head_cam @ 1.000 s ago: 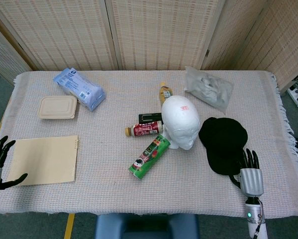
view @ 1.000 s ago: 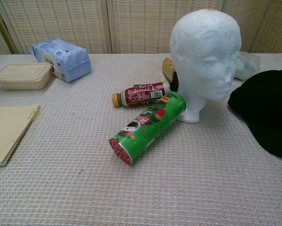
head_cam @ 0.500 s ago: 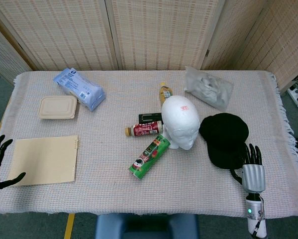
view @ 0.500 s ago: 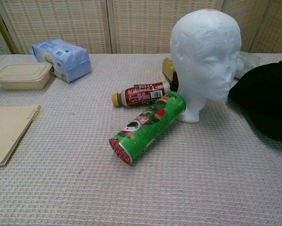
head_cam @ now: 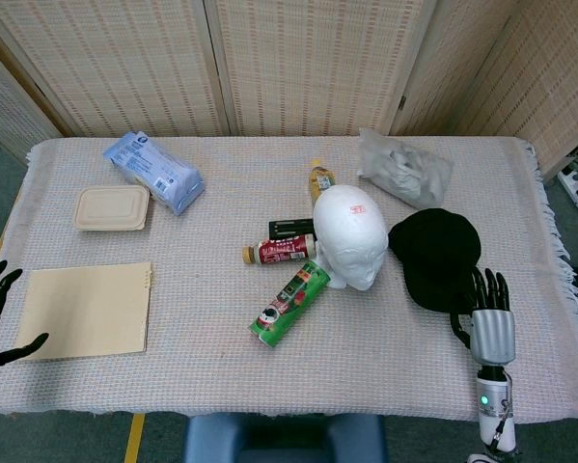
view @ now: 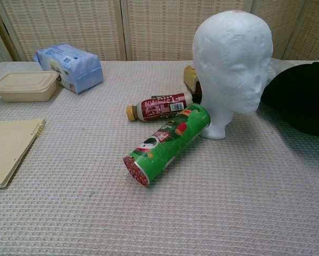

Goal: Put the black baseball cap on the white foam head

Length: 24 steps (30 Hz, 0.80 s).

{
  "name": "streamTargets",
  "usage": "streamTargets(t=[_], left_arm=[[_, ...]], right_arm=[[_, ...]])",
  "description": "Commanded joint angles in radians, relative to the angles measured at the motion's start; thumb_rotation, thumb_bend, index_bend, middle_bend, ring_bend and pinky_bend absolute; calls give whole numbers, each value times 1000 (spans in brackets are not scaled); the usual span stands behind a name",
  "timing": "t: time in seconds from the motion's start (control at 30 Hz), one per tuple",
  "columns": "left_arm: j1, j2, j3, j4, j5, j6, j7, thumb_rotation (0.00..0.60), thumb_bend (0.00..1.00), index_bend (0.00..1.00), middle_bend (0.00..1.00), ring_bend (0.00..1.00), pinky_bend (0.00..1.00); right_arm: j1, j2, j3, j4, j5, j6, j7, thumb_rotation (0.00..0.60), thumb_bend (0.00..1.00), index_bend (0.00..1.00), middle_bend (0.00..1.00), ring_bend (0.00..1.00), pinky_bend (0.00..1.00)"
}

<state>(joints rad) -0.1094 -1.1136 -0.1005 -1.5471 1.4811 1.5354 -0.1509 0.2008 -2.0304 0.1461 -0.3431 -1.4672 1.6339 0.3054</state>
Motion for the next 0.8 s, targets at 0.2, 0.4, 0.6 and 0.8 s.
streamTargets(t=[0.2, 0.4, 0.6, 0.8], left_arm=[[1, 1, -2, -1, -2, 1, 1, 600, 171, 135, 47, 0, 43], [2, 1, -3, 2, -2, 3, 2, 600, 172, 135, 47, 0, 43], [2, 0, -5, 2, -4, 4, 2, 600, 171, 134, 47, 0, 43], [2, 0, -3, 3, -4, 0, 11, 600, 189, 135, 46, 0, 43]], right_arm=[[2, 12, 5, -28, 5, 3, 8, 600, 440, 515, 82, 0, 0], [6, 25, 20, -55, 10, 36, 34, 600, 448, 599, 110, 0, 0], [29, 57, 78, -108, 38, 105, 72, 600, 446, 663, 152, 0, 0], [55, 124, 140, -201, 65, 148, 66, 600, 418, 686, 171, 0, 0]])
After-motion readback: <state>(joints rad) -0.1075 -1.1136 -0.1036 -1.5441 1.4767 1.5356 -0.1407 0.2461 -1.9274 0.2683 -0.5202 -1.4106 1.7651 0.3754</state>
